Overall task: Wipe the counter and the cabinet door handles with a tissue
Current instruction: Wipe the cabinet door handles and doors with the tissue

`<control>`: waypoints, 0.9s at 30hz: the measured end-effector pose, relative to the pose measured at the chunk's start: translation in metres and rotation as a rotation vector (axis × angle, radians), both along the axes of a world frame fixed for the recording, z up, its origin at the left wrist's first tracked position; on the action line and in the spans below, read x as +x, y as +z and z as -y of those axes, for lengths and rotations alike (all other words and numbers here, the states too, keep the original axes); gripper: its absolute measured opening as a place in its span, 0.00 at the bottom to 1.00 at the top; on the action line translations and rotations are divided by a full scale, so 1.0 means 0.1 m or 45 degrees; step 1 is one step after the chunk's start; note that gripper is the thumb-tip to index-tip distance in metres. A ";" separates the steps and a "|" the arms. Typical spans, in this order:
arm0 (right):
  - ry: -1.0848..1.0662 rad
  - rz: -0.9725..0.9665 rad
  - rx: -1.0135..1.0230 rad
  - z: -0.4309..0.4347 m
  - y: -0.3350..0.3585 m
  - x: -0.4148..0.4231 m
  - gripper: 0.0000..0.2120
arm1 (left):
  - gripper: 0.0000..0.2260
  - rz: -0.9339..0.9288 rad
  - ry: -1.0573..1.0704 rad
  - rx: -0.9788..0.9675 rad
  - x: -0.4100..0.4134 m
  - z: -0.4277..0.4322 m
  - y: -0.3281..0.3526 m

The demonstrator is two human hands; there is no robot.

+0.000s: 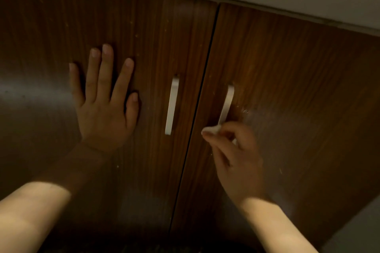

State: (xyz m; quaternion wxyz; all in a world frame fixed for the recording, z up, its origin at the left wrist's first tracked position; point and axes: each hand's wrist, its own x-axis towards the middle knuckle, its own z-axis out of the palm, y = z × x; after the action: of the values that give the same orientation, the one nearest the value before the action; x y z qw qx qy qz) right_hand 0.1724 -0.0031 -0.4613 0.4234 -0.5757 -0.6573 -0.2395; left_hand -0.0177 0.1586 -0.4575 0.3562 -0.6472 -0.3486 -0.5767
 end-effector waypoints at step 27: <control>-0.036 -0.409 -0.415 0.24 0.10 -0.10 0.10 | 0.22 -0.032 -0.078 -0.281 -0.06 0.25 0.12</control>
State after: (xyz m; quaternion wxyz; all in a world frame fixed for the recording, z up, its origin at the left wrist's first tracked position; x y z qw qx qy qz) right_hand 0.1623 -0.0274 -0.4512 0.4207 -0.6764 -0.6031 -0.0413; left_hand -0.0235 0.1339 -0.4457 0.2693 -0.7002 -0.3855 -0.5372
